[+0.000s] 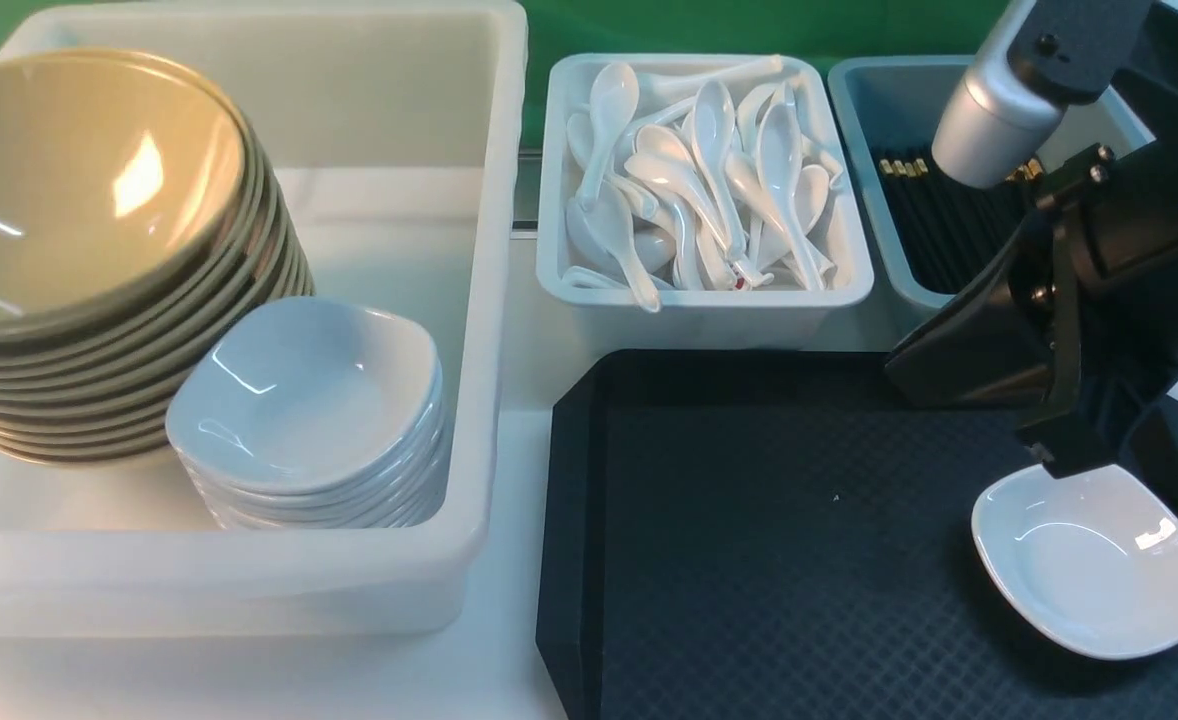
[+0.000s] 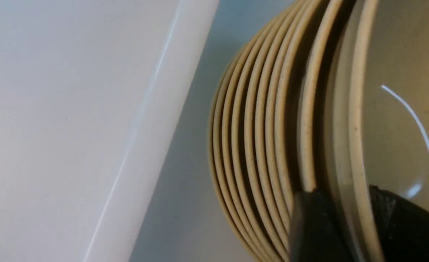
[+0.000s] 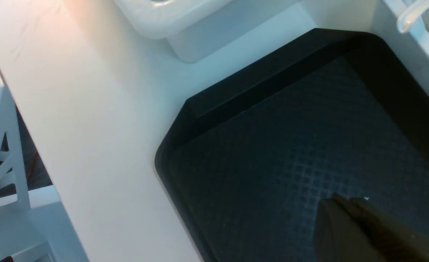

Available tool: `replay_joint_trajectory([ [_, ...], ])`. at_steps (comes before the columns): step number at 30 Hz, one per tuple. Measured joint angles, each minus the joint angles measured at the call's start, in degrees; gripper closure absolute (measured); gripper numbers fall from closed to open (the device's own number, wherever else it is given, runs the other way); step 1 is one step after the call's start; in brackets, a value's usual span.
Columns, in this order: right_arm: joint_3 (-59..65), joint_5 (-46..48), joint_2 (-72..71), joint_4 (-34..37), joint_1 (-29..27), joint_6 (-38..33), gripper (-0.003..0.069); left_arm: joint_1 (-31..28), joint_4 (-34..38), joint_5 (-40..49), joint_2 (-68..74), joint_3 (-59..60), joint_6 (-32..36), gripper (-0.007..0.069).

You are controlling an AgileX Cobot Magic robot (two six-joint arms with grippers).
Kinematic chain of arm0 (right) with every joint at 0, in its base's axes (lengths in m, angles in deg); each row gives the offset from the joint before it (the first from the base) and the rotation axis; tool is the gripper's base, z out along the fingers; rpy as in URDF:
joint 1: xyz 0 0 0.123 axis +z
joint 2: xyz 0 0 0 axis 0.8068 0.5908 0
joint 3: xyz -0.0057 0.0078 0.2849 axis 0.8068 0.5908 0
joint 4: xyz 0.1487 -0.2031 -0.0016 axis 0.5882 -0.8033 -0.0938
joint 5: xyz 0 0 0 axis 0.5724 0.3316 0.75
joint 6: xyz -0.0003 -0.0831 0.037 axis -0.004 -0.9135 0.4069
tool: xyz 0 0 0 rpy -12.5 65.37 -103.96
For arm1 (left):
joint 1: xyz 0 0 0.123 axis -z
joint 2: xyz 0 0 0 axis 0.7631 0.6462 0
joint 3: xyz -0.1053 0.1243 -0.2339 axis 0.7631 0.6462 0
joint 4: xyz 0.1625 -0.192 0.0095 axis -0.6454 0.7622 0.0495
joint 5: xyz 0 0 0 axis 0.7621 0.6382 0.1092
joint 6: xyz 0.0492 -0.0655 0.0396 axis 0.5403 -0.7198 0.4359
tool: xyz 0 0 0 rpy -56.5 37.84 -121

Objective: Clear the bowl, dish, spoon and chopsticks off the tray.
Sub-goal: Use the left arm to put the noodle bowl into the large storage box on the left, then use the left arm to grab the plate

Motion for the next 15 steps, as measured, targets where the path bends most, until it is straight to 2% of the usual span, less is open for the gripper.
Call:
replay_joint_trajectory([
  [1, 0.0, 0.0, 0.0, 0.0, 0.0, -0.1, 0.0614, 0.6, -0.7, 0.1, 0.0, 0.1, 0.0, 0.0374],
  [4, 0.0, 0.0, 0.0, 0.0, 0.0, -0.2, 0.0614, 0.7, -0.9, 0.1, -0.4, 0.1, 0.0, 0.0232],
  [8, 0.0, 0.0, 0.0, 0.0, 0.0, -0.4, 0.0614, 0.7, -2.9, -0.1, -2.3, 0.1, -0.3, 0.0088],
  [11, 0.0, 0.0, 0.0, -0.1, 0.0, -0.4, 0.0614, 0.7, -5.2, 0.0, -4.4, -0.4, -2.3, 0.0053],
  [15, 0.0, 0.0, 0.0, -0.1, 0.0, -0.4, 0.0614, 0.9, -7.2, 0.6, -8.6, -4.4, -6.1, 0.0055],
])
